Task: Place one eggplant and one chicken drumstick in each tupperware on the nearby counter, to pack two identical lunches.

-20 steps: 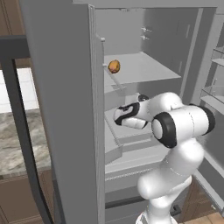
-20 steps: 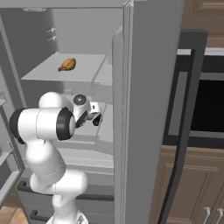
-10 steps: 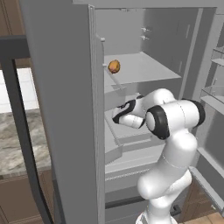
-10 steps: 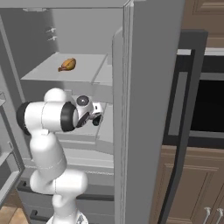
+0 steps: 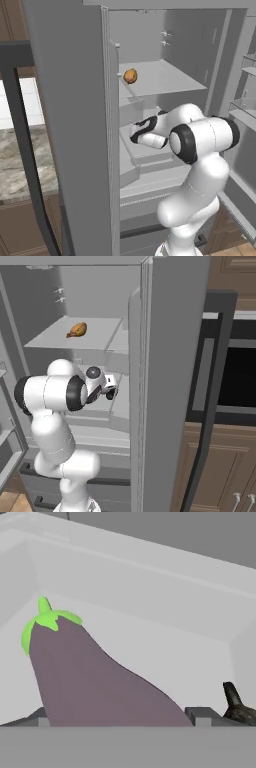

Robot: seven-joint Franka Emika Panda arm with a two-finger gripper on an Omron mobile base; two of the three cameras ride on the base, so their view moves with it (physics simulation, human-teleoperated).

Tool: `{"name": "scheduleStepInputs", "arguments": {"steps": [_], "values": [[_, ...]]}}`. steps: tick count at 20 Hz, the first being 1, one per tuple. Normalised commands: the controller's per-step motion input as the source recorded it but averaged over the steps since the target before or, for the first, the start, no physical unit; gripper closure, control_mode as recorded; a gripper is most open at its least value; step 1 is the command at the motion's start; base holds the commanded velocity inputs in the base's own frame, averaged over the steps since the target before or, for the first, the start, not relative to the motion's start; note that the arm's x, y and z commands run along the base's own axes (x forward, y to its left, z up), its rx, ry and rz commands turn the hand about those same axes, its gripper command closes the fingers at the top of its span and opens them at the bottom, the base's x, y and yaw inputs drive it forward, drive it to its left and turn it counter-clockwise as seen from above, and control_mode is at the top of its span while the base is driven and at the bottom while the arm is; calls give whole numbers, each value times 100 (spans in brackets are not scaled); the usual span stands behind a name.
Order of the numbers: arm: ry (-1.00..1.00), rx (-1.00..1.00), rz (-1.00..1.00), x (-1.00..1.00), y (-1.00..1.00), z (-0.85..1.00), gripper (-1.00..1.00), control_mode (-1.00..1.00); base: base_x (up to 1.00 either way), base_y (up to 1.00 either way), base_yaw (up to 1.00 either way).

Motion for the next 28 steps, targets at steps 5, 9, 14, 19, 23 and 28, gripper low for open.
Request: {"name": "scheduleStepInputs", "arguments": {"steps": [5,9,14,19,23,28], "values": [[0,0,0,-95,39,26,100,-100,0,0,0],[2,0,-3,-69,29,92,100,-100,0,0,0],[25,0,-27,-28,0,99,100,-100,0,0,0],[31,0,-28,-60,0,100,100,-100,0,0,0],[3,0,-8,-100,0,33,100,-100,0,0,0],[-5,4,0,-100,-29,11,100,-100,0,0,0]]}}
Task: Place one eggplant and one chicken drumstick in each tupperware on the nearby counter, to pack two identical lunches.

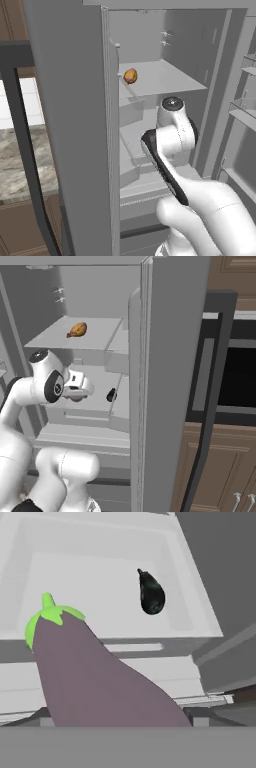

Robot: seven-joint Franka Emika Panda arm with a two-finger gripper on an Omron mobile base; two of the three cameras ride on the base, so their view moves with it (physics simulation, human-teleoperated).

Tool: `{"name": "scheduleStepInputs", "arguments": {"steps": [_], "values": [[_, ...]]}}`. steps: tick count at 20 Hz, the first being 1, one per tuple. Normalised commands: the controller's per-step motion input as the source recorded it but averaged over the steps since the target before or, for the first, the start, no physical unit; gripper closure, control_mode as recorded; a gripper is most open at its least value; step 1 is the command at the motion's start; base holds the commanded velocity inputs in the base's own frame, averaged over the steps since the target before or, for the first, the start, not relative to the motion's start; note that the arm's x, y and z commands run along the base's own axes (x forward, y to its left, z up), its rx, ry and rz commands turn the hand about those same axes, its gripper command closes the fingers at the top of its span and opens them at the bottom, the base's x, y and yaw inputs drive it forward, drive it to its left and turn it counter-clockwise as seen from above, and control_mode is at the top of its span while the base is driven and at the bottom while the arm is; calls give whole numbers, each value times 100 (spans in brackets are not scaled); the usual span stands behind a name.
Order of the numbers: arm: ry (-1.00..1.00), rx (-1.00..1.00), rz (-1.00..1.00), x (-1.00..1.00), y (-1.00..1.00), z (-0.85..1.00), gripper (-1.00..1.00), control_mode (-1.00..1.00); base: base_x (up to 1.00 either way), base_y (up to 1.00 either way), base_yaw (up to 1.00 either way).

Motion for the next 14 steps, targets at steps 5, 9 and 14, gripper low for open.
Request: {"name": "scheduleStepInputs", "arguments": {"steps": [5,9,14], "values": [[-20,10,5,-100,-38,19,100,-100,0,0,0],[-16,3,8,-82,-17,39,100,-100,0,0,0],[-6,0,5,-46,-5,27,100,-100,0,0,0]]}}
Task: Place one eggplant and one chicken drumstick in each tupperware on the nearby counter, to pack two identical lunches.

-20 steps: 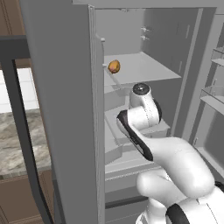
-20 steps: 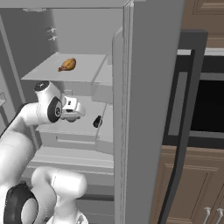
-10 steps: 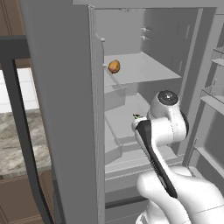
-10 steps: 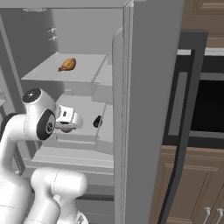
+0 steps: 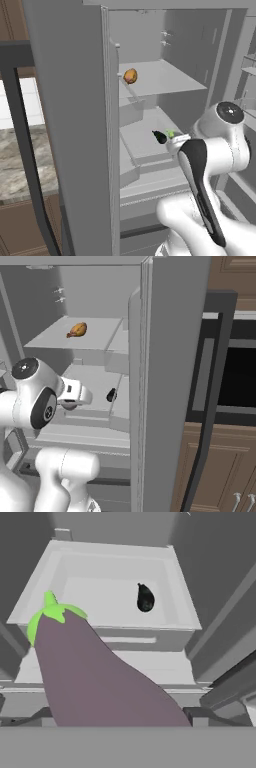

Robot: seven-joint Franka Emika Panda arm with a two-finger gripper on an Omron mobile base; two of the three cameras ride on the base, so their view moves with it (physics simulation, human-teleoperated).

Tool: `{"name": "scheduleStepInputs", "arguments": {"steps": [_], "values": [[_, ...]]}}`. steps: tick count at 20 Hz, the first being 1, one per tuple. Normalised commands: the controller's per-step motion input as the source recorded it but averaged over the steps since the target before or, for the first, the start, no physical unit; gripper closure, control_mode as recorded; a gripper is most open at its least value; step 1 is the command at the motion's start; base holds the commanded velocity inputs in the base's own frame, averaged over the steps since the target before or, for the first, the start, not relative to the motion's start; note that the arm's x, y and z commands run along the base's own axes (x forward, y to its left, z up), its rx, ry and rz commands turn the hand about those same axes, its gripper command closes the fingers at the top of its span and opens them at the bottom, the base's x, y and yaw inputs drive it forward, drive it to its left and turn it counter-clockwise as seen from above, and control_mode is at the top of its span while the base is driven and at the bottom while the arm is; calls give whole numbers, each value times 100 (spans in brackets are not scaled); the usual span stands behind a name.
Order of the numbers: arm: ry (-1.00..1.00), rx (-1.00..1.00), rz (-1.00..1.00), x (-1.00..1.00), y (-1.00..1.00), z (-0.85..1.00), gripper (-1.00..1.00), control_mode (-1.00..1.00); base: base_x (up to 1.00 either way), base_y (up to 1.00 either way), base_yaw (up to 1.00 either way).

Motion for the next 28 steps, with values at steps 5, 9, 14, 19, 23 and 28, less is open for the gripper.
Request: {"name": "scheduleStepInputs", "arguments": {"steps": [5,9,14,19,23,28], "values": [[-2,0,0,-18,0,6,100,100,-12,0,0],[0,0,0,0,0,0,100,100,-92,0,1],[0,0,0,0,0,0,100,100,-100,-1,5],[0,0,0,0,0,0,100,100,-100,5,5],[0,0,0,0,0,0,100,100,-94,69,1],[0,0,0,0,0,0,100,100,-63,100,-3]]}}
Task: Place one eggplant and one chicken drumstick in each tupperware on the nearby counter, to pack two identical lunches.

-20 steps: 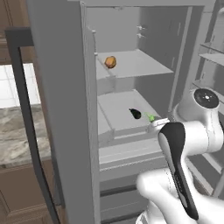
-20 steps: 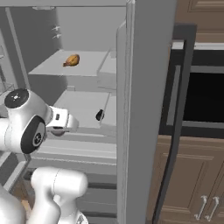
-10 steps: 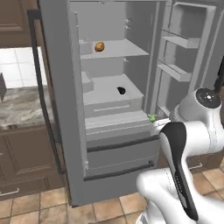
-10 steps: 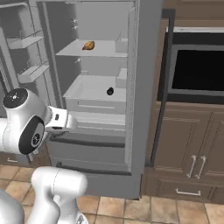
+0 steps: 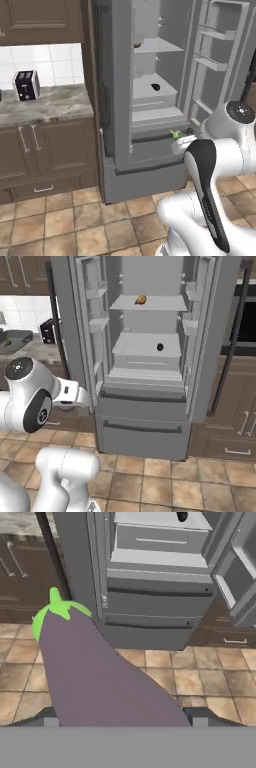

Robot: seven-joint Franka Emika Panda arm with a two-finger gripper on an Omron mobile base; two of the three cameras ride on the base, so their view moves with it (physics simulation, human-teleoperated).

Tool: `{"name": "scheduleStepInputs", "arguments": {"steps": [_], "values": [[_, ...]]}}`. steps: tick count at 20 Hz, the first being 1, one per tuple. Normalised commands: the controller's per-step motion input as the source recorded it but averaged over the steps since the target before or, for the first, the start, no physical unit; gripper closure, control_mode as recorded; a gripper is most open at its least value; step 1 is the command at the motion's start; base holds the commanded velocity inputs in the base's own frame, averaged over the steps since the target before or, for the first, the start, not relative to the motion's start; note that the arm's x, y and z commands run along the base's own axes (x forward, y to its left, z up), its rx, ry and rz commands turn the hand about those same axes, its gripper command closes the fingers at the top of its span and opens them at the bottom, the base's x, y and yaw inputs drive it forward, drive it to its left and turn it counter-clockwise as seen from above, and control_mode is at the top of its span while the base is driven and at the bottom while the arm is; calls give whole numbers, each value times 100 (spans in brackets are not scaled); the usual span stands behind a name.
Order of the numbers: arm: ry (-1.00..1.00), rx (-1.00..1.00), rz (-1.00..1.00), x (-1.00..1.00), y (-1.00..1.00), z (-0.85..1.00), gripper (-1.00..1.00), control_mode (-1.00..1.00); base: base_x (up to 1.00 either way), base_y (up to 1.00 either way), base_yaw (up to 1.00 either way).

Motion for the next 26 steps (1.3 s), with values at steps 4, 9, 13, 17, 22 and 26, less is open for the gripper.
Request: {"name": "scheduleStepInputs", "arguments": {"steps": [4,9,13,17,22,26], "values": [[0,0,0,0,0,0,100,100,-39,100,-9],[0,0,0,0,0,0,100,100,-17,100,-8],[0,0,0,0,0,0,100,100,-2,100,-6],[0,0,0,0,0,0,100,100,0,100,-6],[0,0,0,0,0,0,100,100,0,100,-3],[0,0,0,0,0,0,100,100,6,100,0]]}}
